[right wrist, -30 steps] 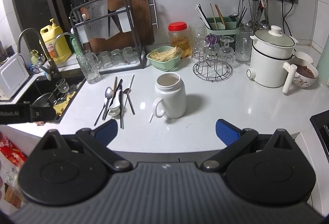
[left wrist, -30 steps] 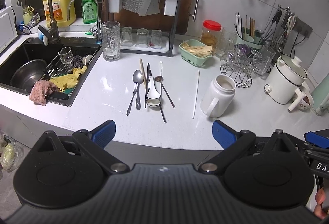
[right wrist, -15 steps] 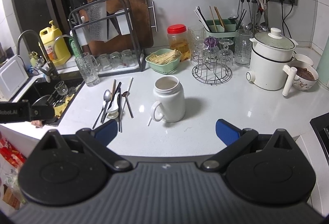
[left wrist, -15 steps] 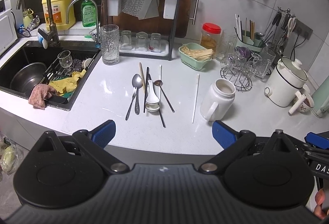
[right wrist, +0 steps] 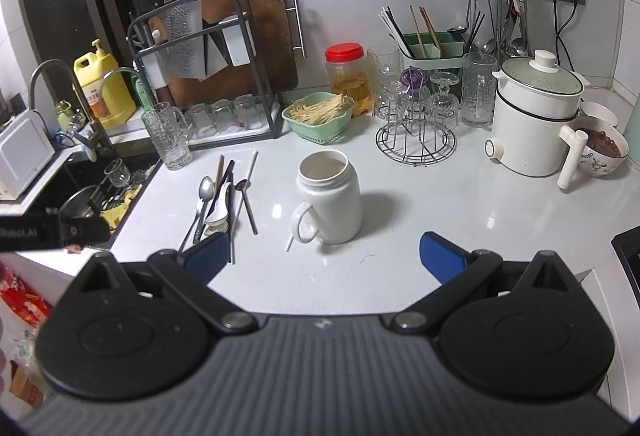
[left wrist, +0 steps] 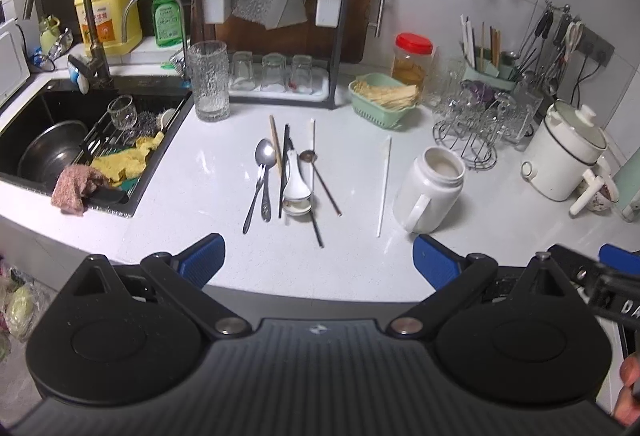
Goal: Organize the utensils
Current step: 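Move both tools toward the utensil row and the white jar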
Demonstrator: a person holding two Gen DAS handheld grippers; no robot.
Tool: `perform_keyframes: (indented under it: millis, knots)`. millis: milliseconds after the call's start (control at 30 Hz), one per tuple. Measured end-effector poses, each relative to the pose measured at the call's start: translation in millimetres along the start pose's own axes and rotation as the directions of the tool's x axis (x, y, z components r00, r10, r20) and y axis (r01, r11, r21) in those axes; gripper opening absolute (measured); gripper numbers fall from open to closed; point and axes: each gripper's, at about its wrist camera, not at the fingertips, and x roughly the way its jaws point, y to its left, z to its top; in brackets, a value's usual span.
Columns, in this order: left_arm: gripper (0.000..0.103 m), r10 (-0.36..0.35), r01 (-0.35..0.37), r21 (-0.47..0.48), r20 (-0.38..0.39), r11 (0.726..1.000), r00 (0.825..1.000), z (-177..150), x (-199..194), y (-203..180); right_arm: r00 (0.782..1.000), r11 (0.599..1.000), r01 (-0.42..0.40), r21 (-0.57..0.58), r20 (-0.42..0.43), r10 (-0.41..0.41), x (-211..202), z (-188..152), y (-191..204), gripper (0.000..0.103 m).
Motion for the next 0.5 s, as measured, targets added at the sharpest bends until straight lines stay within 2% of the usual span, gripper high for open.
perform_keyframes:
  millis: [167, 500]
  knots:
    - [0.102, 0.009, -0.01, -0.013, -0.039, 1.0, 0.999, 2.7, 17.5, 3.9, 1.0, 1.0, -0.012, -0.006, -0.02, 0.012, 10.0, 3.7, -2.7, 0.103]
    - [0.102, 0.002, -0.001, 0.02, -0.043, 1.0, 0.999, 26.0, 42.9, -22.3, 0.999, 0.999, -0.032, 0.024, -0.034, 0.033, 26.1, 7.4, -20.1, 0.103]
